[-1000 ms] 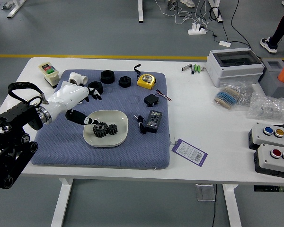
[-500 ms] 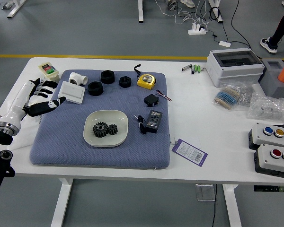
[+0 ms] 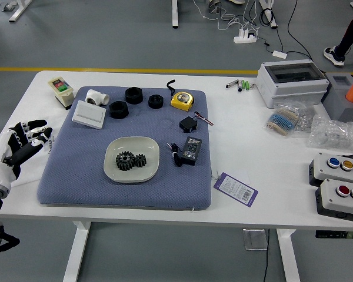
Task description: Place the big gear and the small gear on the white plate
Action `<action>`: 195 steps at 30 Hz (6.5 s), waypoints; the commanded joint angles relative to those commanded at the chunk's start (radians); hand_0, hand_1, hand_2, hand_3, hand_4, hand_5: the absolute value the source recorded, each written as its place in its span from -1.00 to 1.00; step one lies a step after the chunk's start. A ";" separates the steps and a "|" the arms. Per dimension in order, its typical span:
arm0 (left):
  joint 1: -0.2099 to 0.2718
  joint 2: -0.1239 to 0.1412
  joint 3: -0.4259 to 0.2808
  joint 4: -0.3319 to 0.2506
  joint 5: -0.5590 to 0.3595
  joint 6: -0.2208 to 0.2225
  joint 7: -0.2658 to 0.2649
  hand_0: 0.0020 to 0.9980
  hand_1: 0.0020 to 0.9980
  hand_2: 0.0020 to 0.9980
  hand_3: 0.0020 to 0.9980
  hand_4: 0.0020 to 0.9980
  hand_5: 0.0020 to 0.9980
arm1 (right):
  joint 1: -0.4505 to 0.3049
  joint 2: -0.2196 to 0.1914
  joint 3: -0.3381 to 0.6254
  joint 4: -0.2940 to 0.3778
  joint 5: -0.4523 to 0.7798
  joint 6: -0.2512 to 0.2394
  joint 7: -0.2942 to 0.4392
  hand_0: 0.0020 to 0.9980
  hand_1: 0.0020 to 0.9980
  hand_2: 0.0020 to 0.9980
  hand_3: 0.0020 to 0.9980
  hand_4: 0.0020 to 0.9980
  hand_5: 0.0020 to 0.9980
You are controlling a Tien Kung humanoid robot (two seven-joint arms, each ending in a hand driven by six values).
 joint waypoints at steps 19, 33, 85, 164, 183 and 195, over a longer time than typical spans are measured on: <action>0.020 -0.023 0.033 -0.009 -0.122 -0.054 0.028 0.50 0.57 0.61 0.37 0.63 0.17 | 0.000 0.000 -0.002 0.000 0.002 -0.001 0.001 0.42 0.43 0.50 0.13 0.59 0.31; 0.029 -0.021 0.059 -0.010 -0.198 -0.104 0.028 0.60 0.65 0.70 0.56 0.66 0.45 | -0.004 0.002 -0.011 0.001 0.006 0.000 0.001 0.42 0.43 0.50 0.13 0.59 0.31; 0.041 -0.017 0.089 -0.115 -0.255 -0.132 0.067 0.71 0.77 0.87 0.72 0.72 0.63 | -0.002 0.002 -0.009 0.001 0.005 0.001 0.000 0.42 0.43 0.50 0.13 0.59 0.31; 0.048 -0.021 0.047 -0.129 -0.209 -0.137 0.055 0.72 0.76 0.87 0.71 0.76 0.74 | 0.000 0.005 -0.026 0.002 0.012 0.001 0.000 0.42 0.43 0.50 0.13 0.59 0.32; 0.052 -0.017 0.043 -0.124 -0.200 -0.126 0.060 0.72 0.76 0.88 0.72 0.75 0.72 | -0.001 0.008 -0.032 0.002 0.013 0.002 0.000 0.42 0.43 0.50 0.13 0.59 0.32; 0.052 -0.017 0.037 -0.123 -0.199 -0.121 0.058 0.72 0.75 0.87 0.71 0.75 0.71 | -0.001 0.008 -0.030 0.002 0.011 0.004 -0.001 0.42 0.43 0.50 0.13 0.59 0.32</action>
